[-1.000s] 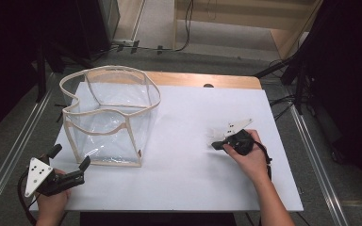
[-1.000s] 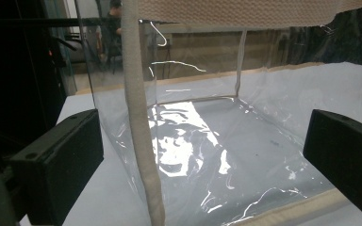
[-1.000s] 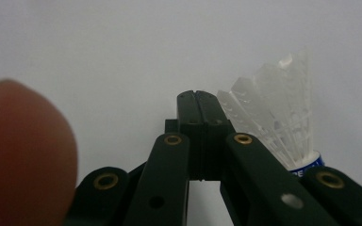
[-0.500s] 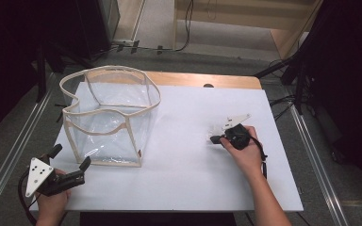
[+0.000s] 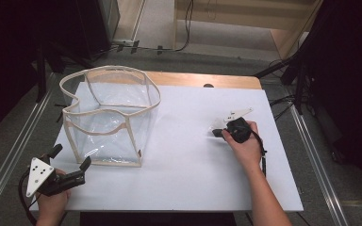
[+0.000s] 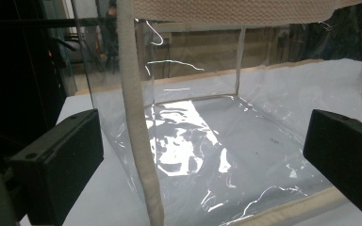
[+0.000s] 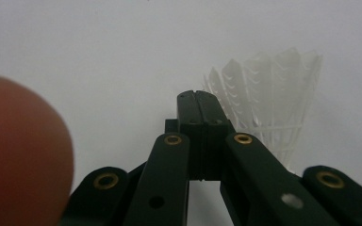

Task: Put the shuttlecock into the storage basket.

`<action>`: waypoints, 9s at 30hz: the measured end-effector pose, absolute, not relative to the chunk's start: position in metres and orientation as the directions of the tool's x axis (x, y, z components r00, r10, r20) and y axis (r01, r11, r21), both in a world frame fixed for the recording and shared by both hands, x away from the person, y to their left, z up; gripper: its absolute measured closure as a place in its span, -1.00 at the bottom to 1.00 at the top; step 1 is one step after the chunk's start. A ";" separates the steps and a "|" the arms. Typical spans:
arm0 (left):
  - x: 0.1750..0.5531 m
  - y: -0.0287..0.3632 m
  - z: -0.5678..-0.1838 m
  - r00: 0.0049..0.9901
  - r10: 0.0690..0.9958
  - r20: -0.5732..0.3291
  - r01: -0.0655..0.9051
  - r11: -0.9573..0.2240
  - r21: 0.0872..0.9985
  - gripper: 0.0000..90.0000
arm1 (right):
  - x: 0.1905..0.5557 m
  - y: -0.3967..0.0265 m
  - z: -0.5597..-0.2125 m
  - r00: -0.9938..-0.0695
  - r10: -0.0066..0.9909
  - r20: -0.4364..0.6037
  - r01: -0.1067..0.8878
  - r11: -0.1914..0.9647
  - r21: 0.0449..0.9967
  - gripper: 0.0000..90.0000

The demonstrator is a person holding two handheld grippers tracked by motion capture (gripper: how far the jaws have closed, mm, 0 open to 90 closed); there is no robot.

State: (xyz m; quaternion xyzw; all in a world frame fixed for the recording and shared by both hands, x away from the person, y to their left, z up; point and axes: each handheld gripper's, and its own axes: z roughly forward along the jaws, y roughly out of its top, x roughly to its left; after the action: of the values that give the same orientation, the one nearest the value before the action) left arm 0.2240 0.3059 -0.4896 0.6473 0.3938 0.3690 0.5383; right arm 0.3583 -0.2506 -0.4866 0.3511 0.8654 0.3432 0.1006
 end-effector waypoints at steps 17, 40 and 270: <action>0.224 0.306 -0.490 0.417 0.907 0.054 0.113 -0.111 0.987 -1.00 | 0.338 -0.284 -0.453 -0.712 0.700 0.058 0.524 0.475 0.707 0.04; 0.224 0.306 -0.490 0.416 0.908 0.054 0.113 -0.110 0.987 -1.00 | 0.361 -0.277 -0.474 -0.616 0.787 0.040 0.682 0.507 0.528 -0.85; 0.223 0.301 -0.490 0.432 0.897 0.097 0.103 -0.156 0.982 -1.00 | 0.392 -0.108 -0.316 -0.851 0.513 0.113 0.314 0.324 0.892 0.40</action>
State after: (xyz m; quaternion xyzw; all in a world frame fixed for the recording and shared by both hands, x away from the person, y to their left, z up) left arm 0.2230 0.3008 -0.4901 0.6612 0.3780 0.3755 0.5281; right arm 0.3916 -0.1084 -0.3162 0.2559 0.8081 0.5218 0.0953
